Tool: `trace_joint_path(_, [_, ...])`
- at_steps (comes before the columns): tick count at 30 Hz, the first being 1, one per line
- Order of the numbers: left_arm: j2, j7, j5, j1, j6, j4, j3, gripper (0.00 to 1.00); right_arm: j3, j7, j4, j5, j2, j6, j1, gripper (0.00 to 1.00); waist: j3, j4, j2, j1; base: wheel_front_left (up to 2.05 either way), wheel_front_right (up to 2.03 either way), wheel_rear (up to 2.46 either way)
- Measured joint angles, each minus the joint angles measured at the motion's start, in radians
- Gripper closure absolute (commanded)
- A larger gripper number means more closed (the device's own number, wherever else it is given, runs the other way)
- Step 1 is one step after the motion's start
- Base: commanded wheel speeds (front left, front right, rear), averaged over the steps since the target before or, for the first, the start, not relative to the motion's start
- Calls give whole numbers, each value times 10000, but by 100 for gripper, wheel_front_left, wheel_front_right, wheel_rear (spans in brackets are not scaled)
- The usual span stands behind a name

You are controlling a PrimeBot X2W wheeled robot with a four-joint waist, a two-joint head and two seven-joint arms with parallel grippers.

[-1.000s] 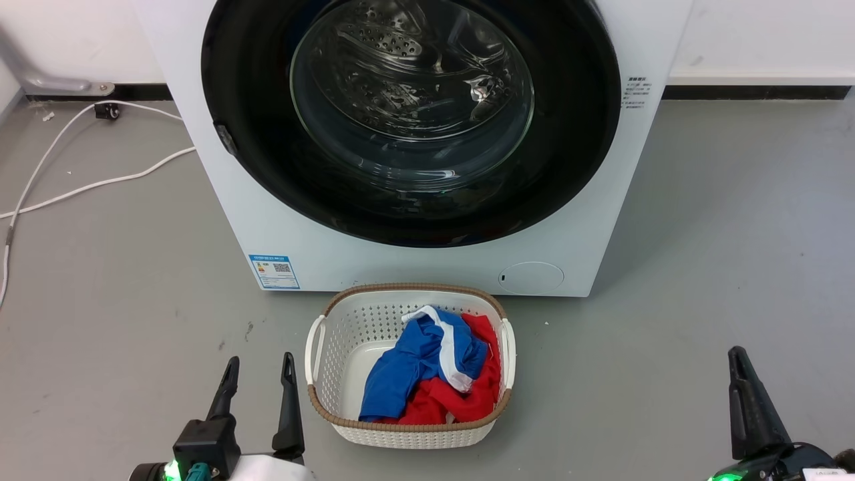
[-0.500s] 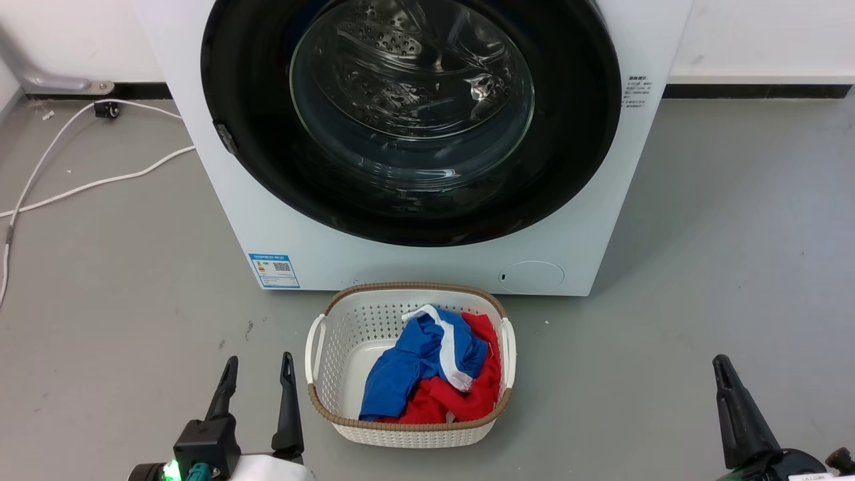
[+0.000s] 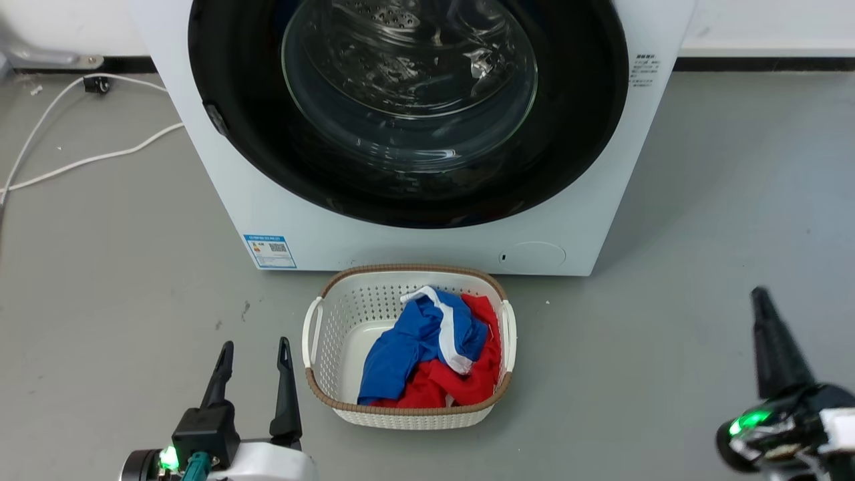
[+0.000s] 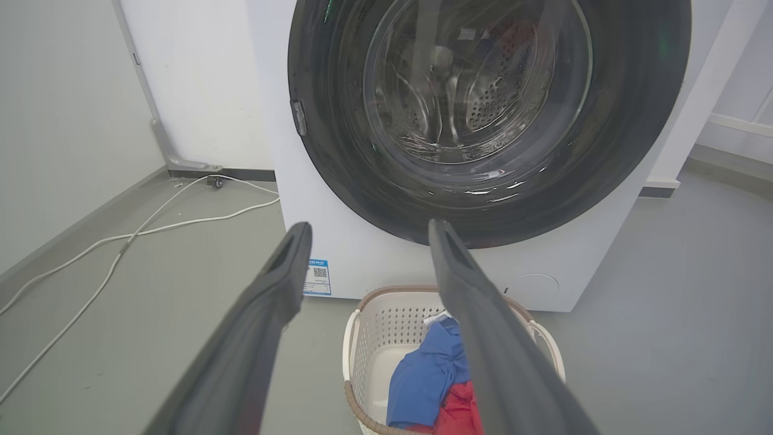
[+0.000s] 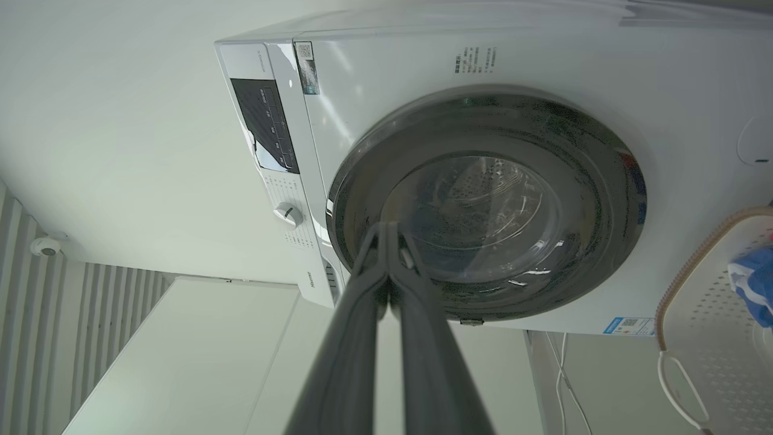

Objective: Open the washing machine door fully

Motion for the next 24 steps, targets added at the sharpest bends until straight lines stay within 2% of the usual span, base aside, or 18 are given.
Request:
trace_joint_path(6, [2, 0, 182, -336, 25, -81, 75, 0, -1081, 382, 663, 88, -497, 0, -1708, 100, 499, 48, 0, 0, 0, 0, 0])
trace_joint_path(12, [2, 0, 316, -883, 12, -324, 109, 0, -1586, 945, 1521, 96, -1166, 0, -3753, 100, 1274, 143, 0, 1, 0, 0, 0])
trace_joint_path(16, [-2, 0, 366, -1239, -17, -541, 107, 0, -1584, 1432, 2094, 75, -1586, 0, -5106, 100, 1889, 238, 0, 1, 0, 0, 0])
trace_joint_path(24, [0, 0, 439, -1908, -31, -899, 52, 0, -949, 2138, 3377, -556, -2412, 0, -7974, 100, 3059, 426, 0, 2, 0, 0, 0])
